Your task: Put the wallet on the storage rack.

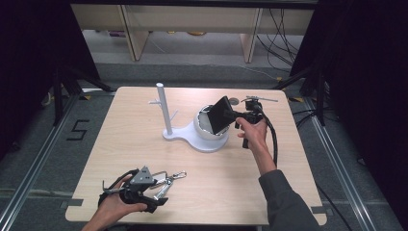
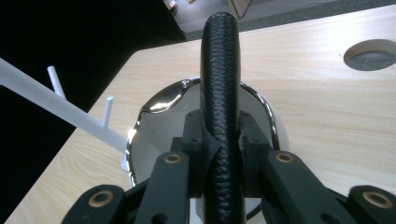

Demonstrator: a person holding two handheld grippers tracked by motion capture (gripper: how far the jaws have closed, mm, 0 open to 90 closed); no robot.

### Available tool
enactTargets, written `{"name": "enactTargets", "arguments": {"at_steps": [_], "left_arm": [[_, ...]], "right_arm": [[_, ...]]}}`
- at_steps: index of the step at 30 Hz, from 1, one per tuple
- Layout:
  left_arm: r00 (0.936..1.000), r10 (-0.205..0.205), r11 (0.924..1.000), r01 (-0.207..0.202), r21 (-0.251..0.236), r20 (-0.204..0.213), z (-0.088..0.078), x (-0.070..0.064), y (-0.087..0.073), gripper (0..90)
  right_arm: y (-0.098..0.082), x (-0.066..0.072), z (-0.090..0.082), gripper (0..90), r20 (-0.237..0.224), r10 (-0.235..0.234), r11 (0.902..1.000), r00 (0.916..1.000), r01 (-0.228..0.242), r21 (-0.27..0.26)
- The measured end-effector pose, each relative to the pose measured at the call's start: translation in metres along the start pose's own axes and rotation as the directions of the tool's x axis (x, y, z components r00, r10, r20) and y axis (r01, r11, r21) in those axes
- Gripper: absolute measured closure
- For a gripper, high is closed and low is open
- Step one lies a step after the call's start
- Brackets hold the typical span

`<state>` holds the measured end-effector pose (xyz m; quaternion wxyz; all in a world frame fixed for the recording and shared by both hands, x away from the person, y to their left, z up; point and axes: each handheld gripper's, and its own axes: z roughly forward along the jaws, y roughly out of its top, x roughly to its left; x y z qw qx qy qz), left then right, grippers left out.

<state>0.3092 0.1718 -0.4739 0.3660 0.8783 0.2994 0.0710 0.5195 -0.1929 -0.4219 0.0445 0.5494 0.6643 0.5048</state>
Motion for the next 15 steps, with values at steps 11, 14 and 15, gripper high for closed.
{"name": "enactTargets", "arguments": {"at_steps": [11,14,15], "left_arm": [[0.9999,0.011,0.9999,-0.011,0.005,0.001,0.002,-0.002,0.000,25.6],[0.9999,0.015,0.9998,-0.015,0.009,-0.001,0.002,-0.002,-0.001,25.7],[0.9997,0.023,0.9997,-0.023,0.010,-0.006,0.001,-0.001,0.000,25.7]], "right_arm": [[-0.009,0.000,0.020,75.9,0.019,-0.032,0.9991,0.9993,0.032,0.029],[-0.008,0.000,0.021,75.3,0.028,-0.063,0.9976,0.9976,0.062,0.031],[-0.008,0.001,0.020,74.0,0.025,-0.056,0.9977,0.9981,0.055,0.038]]}}
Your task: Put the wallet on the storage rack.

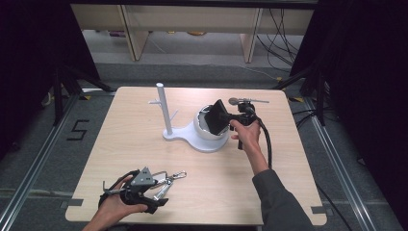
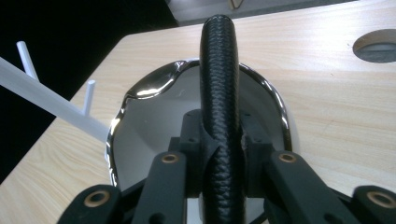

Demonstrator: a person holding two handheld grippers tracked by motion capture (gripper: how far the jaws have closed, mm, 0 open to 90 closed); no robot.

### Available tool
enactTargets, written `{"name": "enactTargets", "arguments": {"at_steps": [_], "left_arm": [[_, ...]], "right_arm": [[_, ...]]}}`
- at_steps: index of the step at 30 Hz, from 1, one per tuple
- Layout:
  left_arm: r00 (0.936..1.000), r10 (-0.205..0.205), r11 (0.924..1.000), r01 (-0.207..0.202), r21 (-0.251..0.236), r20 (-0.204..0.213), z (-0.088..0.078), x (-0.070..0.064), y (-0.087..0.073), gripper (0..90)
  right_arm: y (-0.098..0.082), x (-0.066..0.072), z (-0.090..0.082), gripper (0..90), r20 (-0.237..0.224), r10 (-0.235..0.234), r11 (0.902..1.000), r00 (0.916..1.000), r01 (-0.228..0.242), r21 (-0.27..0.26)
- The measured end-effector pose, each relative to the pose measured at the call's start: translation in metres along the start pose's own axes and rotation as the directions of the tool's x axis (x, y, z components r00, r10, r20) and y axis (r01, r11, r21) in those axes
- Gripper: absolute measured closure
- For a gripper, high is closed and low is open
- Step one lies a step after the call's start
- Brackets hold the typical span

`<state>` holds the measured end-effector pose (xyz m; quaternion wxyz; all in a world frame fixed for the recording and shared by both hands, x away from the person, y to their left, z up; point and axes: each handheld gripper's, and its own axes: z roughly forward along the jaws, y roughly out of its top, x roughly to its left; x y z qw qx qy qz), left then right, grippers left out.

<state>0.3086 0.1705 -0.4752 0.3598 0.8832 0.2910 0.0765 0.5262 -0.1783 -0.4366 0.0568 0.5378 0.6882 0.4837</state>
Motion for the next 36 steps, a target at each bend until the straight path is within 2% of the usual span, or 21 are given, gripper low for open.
{"name": "enactTargets", "arguments": {"at_steps": [1,2,5,6,7,9,12,13,15,16,17,18,22,24,28,29,31,33,34,36], "left_arm": [[1.0000,0.005,1.0000,-0.005,0.000,0.000,0.000,0.000,0.000,25.7],[1.0000,-0.004,1.0000,0.004,-0.005,0.002,0.000,0.000,0.000,25.7],[1.0000,-0.002,1.0000,0.002,-0.001,0.000,0.000,0.001,-0.001,25.7],[0.9999,-0.014,0.9999,0.014,-0.002,-0.001,0.000,0.001,-0.001,25.7],[1.0000,-0.002,1.0000,0.002,0.001,-0.009,0.000,0.002,-0.001,25.7],[1.0000,0.000,1.0000,0.000,0.002,-0.003,-0.001,0.002,-0.001,25.7],[0.9999,-0.012,0.9999,0.012,-0.007,-0.011,0.000,0.002,-0.001,25.7],[0.9997,-0.021,0.9997,0.021,-0.008,-0.014,0.000,0.002,-0.001,25.7],[0.9998,-0.008,1.0000,0.008,-0.002,-0.019,0.000,0.003,-0.001,25.7],[0.9997,-0.006,1.0000,0.006,0.002,-0.025,0.000,0.004,-0.001,25.6],[0.9997,-0.008,1.0000,0.008,-0.002,-0.025,0.000,0.004,-0.001,25.6],[0.9996,-0.009,1.0000,0.009,-0.001,-0.028,0.000,0.004,-0.001,25.6],[0.9997,-0.007,1.0000,0.007,-0.001,-0.024,0.000,0.004,-0.001,25.5],[0.9998,-0.004,1.0000,0.004,-0.003,-0.021,0.001,0.004,-0.001,25.5],[0.9997,-0.009,1.0000,0.009,0.002,-0.023,0.002,0.005,-0.002,25.5],[0.9995,-0.003,1.0000,0.003,0.007,-0.032,0.001,0.005,-0.002,25.5],[0.9998,-0.004,1.0000,0.005,0.007,-0.021,0.001,0.005,-0.001,25.4],[0.9997,-0.007,1.0000,0.007,0.002,-0.023,0.001,0.004,-0.001,25.3],[0.9997,-0.004,1.0000,0.004,0.004,-0.022,0.001,0.004,-0.001,25.3],[0.9997,-0.005,1.0000,0.005,0.003,-0.022,0.002,0.004,-0.001,25.3]], "right_arm": [[0.000,0.001,-0.001,72.8,0.007,0.011,0.9999,0.9999,-0.011,0.004],[0.000,0.000,0.000,70.5,0.015,-0.007,1.0000,0.9999,0.007,0.002],[0.002,0.000,-0.004,61.3,0.024,-0.005,1.0000,0.9997,0.005,-0.002],[0.003,0.000,-0.005,58.6,0.033,0.004,1.0000,0.9995,-0.004,-0.004],[0.003,0.000,-0.007,55.5,0.038,0.015,0.9999,0.9992,-0.015,0.007],[0.003,-0.005,-0.009,52.2,0.065,-0.026,0.9996,0.9975,0.025,0.009],[0.003,-0.005,-0.015,46.4,0.082,0.027,0.9996,0.9963,-0.027,-0.003],[0.003,-0.007,-0.016,45.3,0.087,0.001,0.9999,0.9962,0.000,-0.010],[0.003,-0.006,-0.021,40.1,0.086,0.011,0.9999,0.9963,-0.011,0.004],[0.003,-0.009,-0.023,37.8,0.091,-0.030,0.9995,0.9954,0.029,0.008],[0.003,-0.006,-0.025,36.7,0.102,-0.006,0.9999,0.9947,0.005,0.011],[0.003,-0.007,-0.030,35.2,0.126,-0.036,0.9993,0.9914,0.037,-0.005],[0.002,-0.012,-0.049,32.7,0.156,-0.076,0.9961,0.9847,0.082,-0.033],[-0.003,-0.013,-0.060,31.7,0.167,-0.096,0.9948,0.9813,0.100,-0.018],[-0.018,-0.012,-0.079,31.4,0.149,-0.129,0.9911,0.9803,0.132,-0.013],[-0.021,-0.012,-0.082,31.3,0.146,-0.125,0.9916,0.9813,0.129,-0.016],[-0.027,-0.011,-0.087,31.3,0.127,-0.127,0.9913,0.9838,0.130,-0.020],[-0.034,-0.009,-0.091,31.3,0.120,-0.107,0.9938,0.9869,0.110,-0.014],[-0.036,-0.010,-0.093,31.3,0.113,-0.131,0.9907,0.9849,0.134,-0.020],[-0.042,-0.008,-0.096,31.3,0.110,-0.133,0.9906,0.9849,0.136,-0.015]]}}
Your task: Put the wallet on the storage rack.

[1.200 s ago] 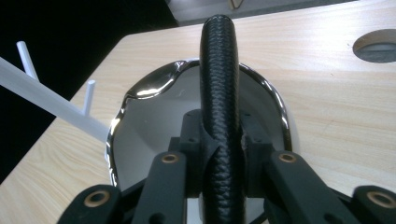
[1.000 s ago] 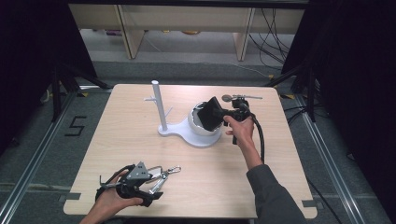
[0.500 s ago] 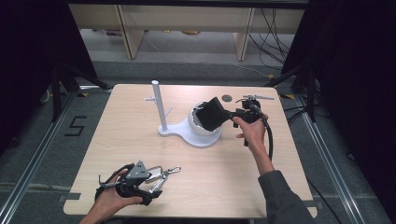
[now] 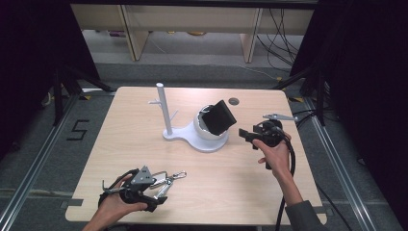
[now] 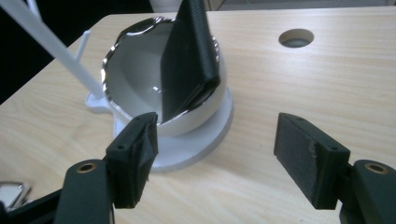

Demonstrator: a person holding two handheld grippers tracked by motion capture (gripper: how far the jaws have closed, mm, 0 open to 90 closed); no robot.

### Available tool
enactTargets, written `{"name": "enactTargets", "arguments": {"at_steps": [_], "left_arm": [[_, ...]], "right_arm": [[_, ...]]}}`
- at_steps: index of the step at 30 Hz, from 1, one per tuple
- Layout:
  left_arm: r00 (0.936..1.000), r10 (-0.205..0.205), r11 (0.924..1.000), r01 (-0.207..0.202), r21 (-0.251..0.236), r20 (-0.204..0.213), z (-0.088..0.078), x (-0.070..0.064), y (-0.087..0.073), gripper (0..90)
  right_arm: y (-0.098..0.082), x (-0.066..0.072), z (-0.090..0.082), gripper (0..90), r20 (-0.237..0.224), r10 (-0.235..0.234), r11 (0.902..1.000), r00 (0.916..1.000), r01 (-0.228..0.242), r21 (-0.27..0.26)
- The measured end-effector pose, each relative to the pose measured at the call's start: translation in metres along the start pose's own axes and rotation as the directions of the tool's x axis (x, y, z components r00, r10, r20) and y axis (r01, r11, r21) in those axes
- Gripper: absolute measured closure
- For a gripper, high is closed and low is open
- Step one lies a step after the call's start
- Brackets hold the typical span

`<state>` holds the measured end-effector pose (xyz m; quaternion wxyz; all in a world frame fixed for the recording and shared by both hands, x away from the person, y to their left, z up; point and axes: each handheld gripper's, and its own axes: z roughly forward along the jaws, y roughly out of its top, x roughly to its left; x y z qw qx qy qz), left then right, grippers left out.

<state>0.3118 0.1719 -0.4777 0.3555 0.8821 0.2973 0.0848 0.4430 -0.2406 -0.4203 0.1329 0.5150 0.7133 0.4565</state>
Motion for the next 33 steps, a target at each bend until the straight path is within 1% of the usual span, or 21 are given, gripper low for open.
{"name": "enactTargets", "arguments": {"at_steps": [1,2,3,4,5,6,7,8,10,11,12,14,15,16,21,23,26,28,30,32,33], "left_arm": [[1.0000,0.003,1.0000,-0.003,0.004,-0.001,0.000,0.000,0.000,25.3],[1.0000,-0.005,1.0000,0.005,0.008,0.000,0.001,0.000,-0.001,25.3],[0.9999,-0.015,0.9999,0.015,0.000,-0.003,0.002,-0.001,-0.001,25.3],[1.0000,-0.005,1.0000,0.005,0.007,-0.003,0.001,-0.001,-0.001,25.3],[1.0000,0.006,1.0000,-0.006,0.006,-0.004,0.001,-0.001,-0.001,25.3],[0.9999,0.012,0.9999,-0.012,0.008,-0.007,0.000,-0.001,-0.001,25.3],[0.9999,0.013,0.9999,-0.013,0.009,-0.007,0.000,-0.001,-0.001,25.3],[0.9998,0.020,0.9998,-0.019,0.011,-0.003,-0.001,-0.001,-0.001,25.2],[0.9999,0.012,0.9999,-0.012,0.007,-0.005,0.000,-0.001,-0.001,25.2],[0.9997,0.022,0.9996,-0.022,0.018,-0.013,0.000,0.000,0.000,25.1],[0.9999,0.014,0.9998,-0.013,0.011,-0.004,0.001,-0.001,0.000,25.0],[0.9996,0.023,0.9996,-0.023,0.019,-0.014,0.002,0.000,0.000,25.0],[0.9995,0.027,0.9994,-0.027,0.020,-0.013,0.002,0.000,0.000,24.9],[0.9996,0.025,0.9995,-0.025,0.020,-0.013,0.002,0.000,0.000,24.8],[1.0000,0.000,1.0000,0.000,0.005,-0.008,0.000,0.002,0.001,22.7],[0.9997,0.016,0.9999,-0.016,0.006,-0.018,0.000,0.004,0.002,22.1],[0.9999,0.001,1.0000,-0.001,0.005,-0.015,0.000,0.004,0.002,21.7],[0.9998,0.015,0.9999,-0.015,0.008,-0.016,0.000,0.005,0.002,21.6],[0.9998,0.009,1.0000,-0.009,0.005,-0.018,-0.001,0.007,0.002,21.6],[0.9996,0.001,1.0000,-0.001,0.001,-0.030,-0.001,0.007,0.001,21.6],[0.9994,0.009,0.9999,-0.009,0.005,-0.034,-0.002,0.009,0.001,21.5]], "right_arm": [[-0.003,0.003,-0.002,31.2,-0.008,0.010,0.9999,0.9999,-0.010,0.008],[-0.005,0.004,-0.003,31.2,-0.012,-0.008,0.9999,0.9999,0.008,0.009],[-0.008,0.007,-0.005,31.2,-0.020,0.012,0.9999,0.9997,-0.012,0.005],[-0.011,0.009,-0.006,31.1,-0.022,0.014,0.9999,0.9997,-0.013,0.010],[-0.013,0.008,-0.007,30.9,-0.027,-0.010,0.9999,0.9996,0.011,0.010],[-0.016,0.011,-0.008,30.7,-0.029,0.000,0.9999,0.9996,0.000,0.012],[-0.018,0.010,-0.009,30.7,-0.025,-0.027,0.9996,0.9993,0.028,0.011],[-0.021,0.015,-0.011,30.6,-0.029,0.005,0.9998,0.9996,-0.005,0.018],[-0.027,0.014,-0.010,30.0,-0.031,-0.035,0.9991,0.9989,0.036,0.022],[-0.030,0.014,-0.009,29.8,-0.033,-0.050,0.9982,0.9982,0.051,0.031],[-0.034,0.015,-0.009,29.8,-0.035,-0.060,0.9973,0.9976,0.061,0.041],[-0.041,0.017,-0.007,29.8,-0.034,-0.057,0.9971,0.9978,0.059,0.048],[-0.044,0.020,-0.007,29.8,-0.031,-0.025,0.9971,0.9992,0.027,0.072],[-0.046,0.018,-0.006,29.8,-0.037,-0.059,0.9958,0.9976,0.061,0.069],[-0.065,0.024,-0.004,28.9,-0.040,-0.072,0.9915,0.9966,0.076,0.106],[-0.073,0.026,-0.004,28.6,-0.054,-0.081,0.9896,0.9952,0.087,0.114],[-0.081,0.031,-0.007,28.3,-0.065,-0.088,0.9858,0.9940,0.096,0.138],[-0.087,0.037,-0.008,28.1,-0.075,-0.063,0.9877,0.9952,0.073,0.138],[-0.090,0.038,-0.011,27.5,-0.082,-0.097,0.9836,0.9920,0.108,0.145],[-0.095,0.040,-0.013,27.3,-0.084,-0.109,0.9821,0.9905,0.120,0.145],[-0.098,0.040,-0.015,27.0,-0.090,-0.109,0.9806,0.9899,0.122,0.153]]}}
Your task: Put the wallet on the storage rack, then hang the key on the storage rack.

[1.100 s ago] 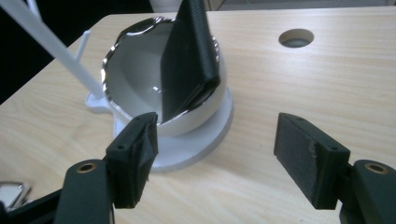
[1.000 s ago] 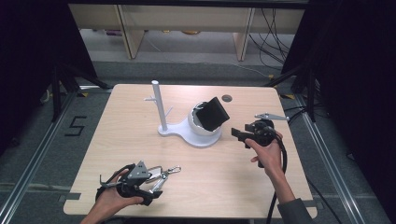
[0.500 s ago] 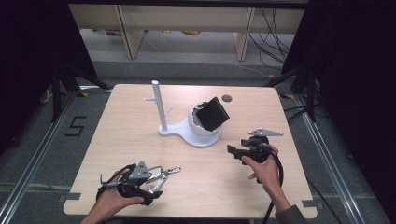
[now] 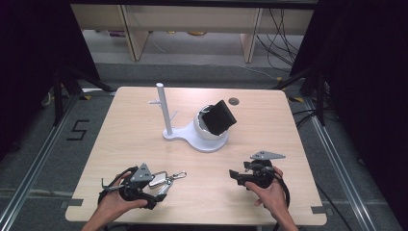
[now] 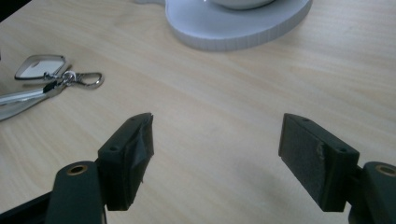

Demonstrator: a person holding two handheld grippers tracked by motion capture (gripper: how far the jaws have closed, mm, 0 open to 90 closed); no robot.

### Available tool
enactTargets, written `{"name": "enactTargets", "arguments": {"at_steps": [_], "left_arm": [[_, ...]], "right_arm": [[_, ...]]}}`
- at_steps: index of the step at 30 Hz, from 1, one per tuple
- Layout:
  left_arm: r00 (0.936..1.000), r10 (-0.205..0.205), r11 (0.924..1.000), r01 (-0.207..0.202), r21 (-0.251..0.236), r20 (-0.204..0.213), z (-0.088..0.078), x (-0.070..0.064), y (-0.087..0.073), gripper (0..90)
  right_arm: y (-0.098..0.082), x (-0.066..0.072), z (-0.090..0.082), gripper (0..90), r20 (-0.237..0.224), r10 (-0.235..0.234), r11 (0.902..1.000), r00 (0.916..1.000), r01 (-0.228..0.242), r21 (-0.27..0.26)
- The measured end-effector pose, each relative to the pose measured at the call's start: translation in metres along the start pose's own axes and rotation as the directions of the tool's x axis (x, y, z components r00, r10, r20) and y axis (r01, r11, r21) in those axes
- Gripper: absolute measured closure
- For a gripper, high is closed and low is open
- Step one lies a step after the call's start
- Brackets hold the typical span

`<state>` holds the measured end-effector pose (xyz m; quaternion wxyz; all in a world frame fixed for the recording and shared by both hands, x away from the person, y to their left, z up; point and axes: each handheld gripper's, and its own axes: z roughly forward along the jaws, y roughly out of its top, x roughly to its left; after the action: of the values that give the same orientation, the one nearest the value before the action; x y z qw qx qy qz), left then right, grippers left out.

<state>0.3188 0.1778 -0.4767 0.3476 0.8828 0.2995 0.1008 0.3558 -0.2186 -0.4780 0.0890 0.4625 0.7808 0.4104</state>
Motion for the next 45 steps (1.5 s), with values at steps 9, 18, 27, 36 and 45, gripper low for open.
{"name": "enactTargets", "arguments": {"at_steps": [9,18,27,36,45], "left_arm": [[1.0000,-0.001,1.0000,0.001,0.003,-0.009,0.001,0.000,-0.001,21.5],[1.0000,0.003,1.0000,-0.002,0.005,-0.008,0.002,0.000,0.001,22.0],[0.9976,0.063,0.9976,-0.062,0.030,-0.028,0.011,0.003,0.019,25.8],[0.9905,0.137,0.9770,-0.137,0.164,0.008,0.034,0.011,0.052,33.9],[0.9732,0.223,0.9211,-0.229,0.314,0.057,0.062,0.013,0.076,44.7]], "right_arm": [[-0.023,0.015,-0.009,22.1,-0.010,-0.026,0.9987,0.9996,0.026,0.043],[-0.038,0.023,-0.017,21.3,0.000,-0.038,0.9963,0.9993,0.038,0.077],[-0.039,0.024,-0.016,22.5,-0.002,0.003,0.9963,1.0000,-0.003,0.086],[-0.038,0.026,-0.012,24.1,-0.014,-0.066,0.9934,0.9977,0.067,0.093],[-0.038,0.025,-0.013,24.6,-0.014,-0.069,0.9939,0.9975,0.070,0.085]]}}
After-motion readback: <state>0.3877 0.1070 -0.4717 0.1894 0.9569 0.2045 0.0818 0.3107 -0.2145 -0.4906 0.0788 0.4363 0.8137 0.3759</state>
